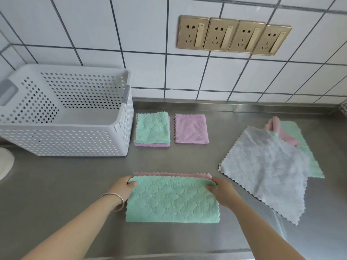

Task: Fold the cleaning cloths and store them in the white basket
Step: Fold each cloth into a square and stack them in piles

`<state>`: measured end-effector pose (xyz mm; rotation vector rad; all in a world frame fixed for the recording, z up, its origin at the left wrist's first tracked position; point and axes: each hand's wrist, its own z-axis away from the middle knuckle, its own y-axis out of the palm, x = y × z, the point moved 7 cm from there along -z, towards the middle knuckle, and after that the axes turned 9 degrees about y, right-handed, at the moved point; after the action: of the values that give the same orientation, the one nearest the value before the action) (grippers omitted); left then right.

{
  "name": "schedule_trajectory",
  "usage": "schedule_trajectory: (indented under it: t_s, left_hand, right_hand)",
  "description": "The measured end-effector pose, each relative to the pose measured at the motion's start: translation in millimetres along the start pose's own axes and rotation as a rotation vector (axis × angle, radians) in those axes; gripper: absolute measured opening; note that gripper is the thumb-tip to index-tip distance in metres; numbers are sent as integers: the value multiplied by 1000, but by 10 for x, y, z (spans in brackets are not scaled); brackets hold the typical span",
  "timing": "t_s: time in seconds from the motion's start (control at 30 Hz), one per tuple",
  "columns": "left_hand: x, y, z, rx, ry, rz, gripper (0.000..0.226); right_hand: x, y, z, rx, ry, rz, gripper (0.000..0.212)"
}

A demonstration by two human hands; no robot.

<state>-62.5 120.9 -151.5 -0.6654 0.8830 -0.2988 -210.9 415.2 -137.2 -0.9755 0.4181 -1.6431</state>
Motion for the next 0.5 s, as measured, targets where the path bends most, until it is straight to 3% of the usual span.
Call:
schedule_trajectory:
  t_s: [0.5]
  left_hand:
    - [175,92,-346,-59,-60,-179,32]
  right_hand:
    - [-13,82,-242,-74,114,-64,12]
